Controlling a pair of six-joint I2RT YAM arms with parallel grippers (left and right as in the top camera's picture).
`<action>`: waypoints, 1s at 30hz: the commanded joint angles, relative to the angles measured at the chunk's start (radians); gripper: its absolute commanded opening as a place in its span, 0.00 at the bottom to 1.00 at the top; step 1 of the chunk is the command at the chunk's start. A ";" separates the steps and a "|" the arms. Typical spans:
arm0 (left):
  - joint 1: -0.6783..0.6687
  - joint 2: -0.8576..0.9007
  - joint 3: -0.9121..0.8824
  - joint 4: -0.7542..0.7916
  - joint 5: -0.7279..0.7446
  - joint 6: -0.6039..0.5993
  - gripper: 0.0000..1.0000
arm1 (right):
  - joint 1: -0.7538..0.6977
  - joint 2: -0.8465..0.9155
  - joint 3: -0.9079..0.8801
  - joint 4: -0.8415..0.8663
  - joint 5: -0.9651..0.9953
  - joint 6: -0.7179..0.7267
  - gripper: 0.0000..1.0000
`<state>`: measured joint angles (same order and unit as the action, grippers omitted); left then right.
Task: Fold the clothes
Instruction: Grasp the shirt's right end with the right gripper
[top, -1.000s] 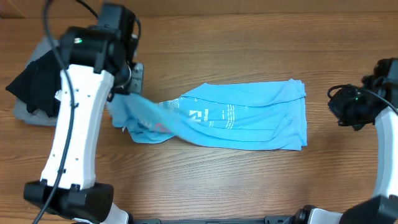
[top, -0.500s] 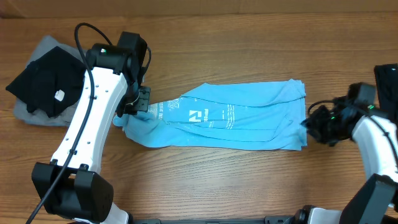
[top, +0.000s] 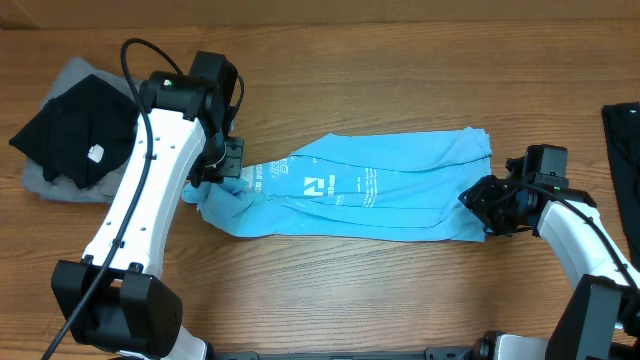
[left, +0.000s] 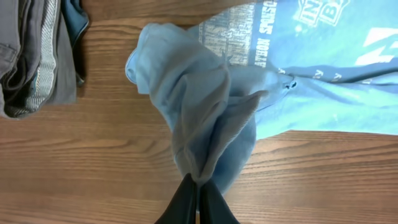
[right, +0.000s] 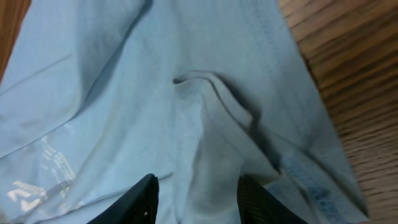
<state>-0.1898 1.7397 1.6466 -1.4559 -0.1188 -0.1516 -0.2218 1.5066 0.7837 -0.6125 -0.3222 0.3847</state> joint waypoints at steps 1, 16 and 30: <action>0.000 -0.006 -0.002 0.006 0.015 -0.010 0.04 | 0.008 0.014 -0.013 0.015 0.049 0.008 0.43; 0.001 -0.006 -0.002 0.002 0.011 0.017 0.04 | -0.030 0.022 0.116 -0.146 0.102 0.001 0.04; 0.002 -0.006 -0.002 0.013 0.004 0.025 0.05 | -0.056 -0.051 0.107 -0.423 0.261 0.060 0.15</action>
<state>-0.1898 1.7397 1.6451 -1.4487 -0.1158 -0.1471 -0.2745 1.4620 0.9031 -1.0229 -0.1345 0.4198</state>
